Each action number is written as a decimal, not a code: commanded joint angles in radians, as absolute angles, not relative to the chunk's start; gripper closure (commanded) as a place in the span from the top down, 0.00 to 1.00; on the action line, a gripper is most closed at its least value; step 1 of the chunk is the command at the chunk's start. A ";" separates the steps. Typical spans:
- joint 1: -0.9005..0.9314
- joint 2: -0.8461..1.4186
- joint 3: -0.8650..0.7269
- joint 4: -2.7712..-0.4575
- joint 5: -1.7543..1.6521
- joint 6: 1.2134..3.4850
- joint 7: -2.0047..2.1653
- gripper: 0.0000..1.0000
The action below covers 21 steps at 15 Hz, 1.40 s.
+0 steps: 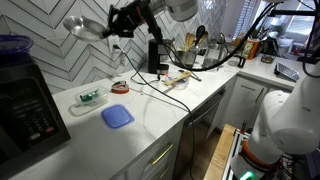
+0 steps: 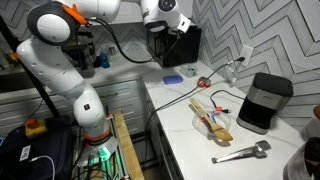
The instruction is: Put the silver plate on the microwave
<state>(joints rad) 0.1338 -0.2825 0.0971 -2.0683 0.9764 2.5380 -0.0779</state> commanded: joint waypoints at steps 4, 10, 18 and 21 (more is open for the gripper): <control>0.139 -0.065 0.219 -1.709 0.746 2.580 0.247 0.01; 0.175 0.018 0.217 -1.647 0.678 2.543 0.349 0.02; 0.221 0.154 0.247 -1.487 0.568 2.516 0.379 0.01; 0.266 0.272 0.234 -1.332 0.395 2.472 0.509 0.01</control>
<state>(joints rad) 0.2283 0.1446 0.2478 -1.5101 0.5342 2.5286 0.3957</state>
